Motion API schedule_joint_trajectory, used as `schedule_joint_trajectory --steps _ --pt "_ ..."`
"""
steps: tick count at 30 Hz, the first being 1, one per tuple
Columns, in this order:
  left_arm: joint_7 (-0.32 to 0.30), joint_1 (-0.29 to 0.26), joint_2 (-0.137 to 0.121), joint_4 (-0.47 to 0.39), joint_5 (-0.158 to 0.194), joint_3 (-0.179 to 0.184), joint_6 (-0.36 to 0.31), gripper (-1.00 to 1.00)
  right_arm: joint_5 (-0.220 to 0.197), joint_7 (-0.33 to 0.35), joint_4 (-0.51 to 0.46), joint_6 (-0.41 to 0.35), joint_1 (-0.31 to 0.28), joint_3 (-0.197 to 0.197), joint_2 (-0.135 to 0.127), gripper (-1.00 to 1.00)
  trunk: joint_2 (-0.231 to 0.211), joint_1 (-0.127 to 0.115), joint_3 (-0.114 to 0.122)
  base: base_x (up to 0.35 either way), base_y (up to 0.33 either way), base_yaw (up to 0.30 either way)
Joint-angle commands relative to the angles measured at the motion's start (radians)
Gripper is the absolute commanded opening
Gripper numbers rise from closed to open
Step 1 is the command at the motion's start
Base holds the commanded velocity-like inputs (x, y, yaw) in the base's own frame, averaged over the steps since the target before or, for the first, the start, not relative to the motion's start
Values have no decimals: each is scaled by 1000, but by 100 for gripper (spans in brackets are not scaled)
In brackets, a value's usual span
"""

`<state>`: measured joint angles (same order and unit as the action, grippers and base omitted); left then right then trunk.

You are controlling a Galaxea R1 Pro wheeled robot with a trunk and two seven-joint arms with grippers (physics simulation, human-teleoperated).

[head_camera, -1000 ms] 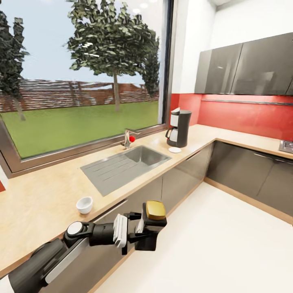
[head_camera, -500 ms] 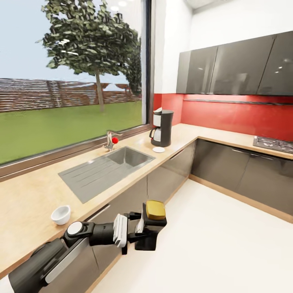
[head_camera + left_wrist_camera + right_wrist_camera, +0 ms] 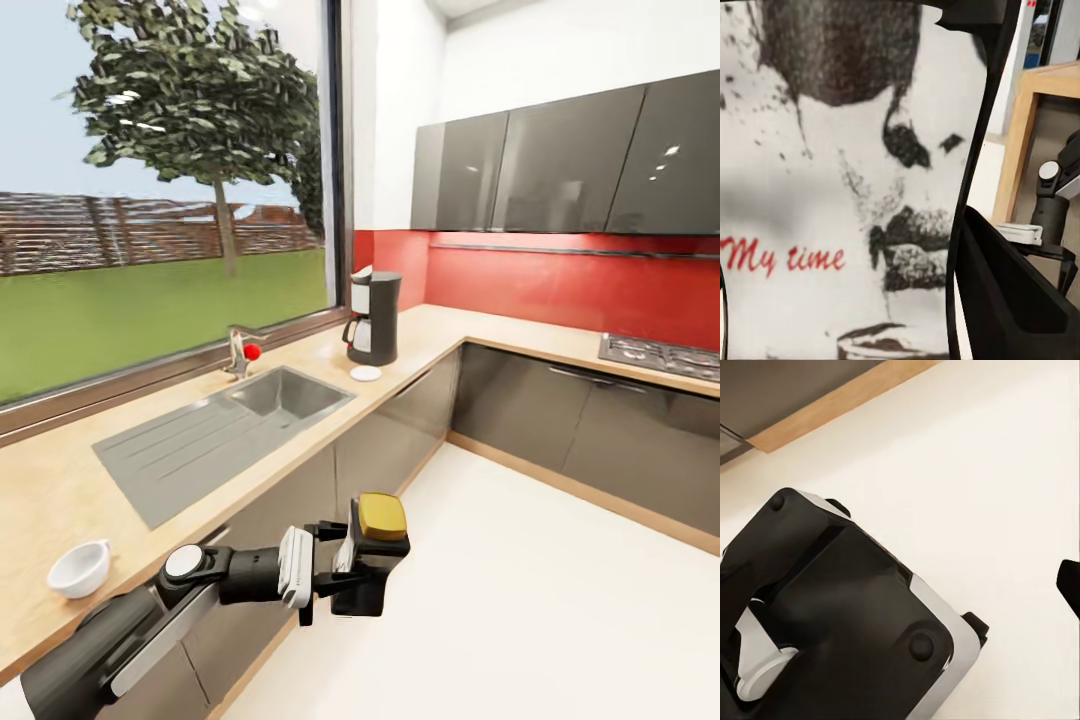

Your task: Set up a coffee station on the kitchen countertop: keep the coffee maker on the countertop, move the bottle of coffee from the kitchen shelf to the counter next to the coffee maker, place a paper coffee filter on top of the coffee maker, put the saucer next to the coffee maker with the coffee cup on the saucer, and place the electric kettle next to the coffee maker.

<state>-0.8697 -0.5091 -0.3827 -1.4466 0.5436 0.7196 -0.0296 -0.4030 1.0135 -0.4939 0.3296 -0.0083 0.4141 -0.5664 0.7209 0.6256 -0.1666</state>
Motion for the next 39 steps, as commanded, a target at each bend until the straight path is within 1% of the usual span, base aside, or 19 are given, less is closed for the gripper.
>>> schedule_joint_trajectory --steps 1,39 --pt "-2 -2 -1 0 7 3 -1 -100 -7 -1 0 5 -1 7 -1 100 1 1 -1 261 -204 -3" --pt "-2 -2 -1 0 7 2 -1 -100 -7 -9 0 6 -1 8 -1 100 1 1 -1 263 -206 0"
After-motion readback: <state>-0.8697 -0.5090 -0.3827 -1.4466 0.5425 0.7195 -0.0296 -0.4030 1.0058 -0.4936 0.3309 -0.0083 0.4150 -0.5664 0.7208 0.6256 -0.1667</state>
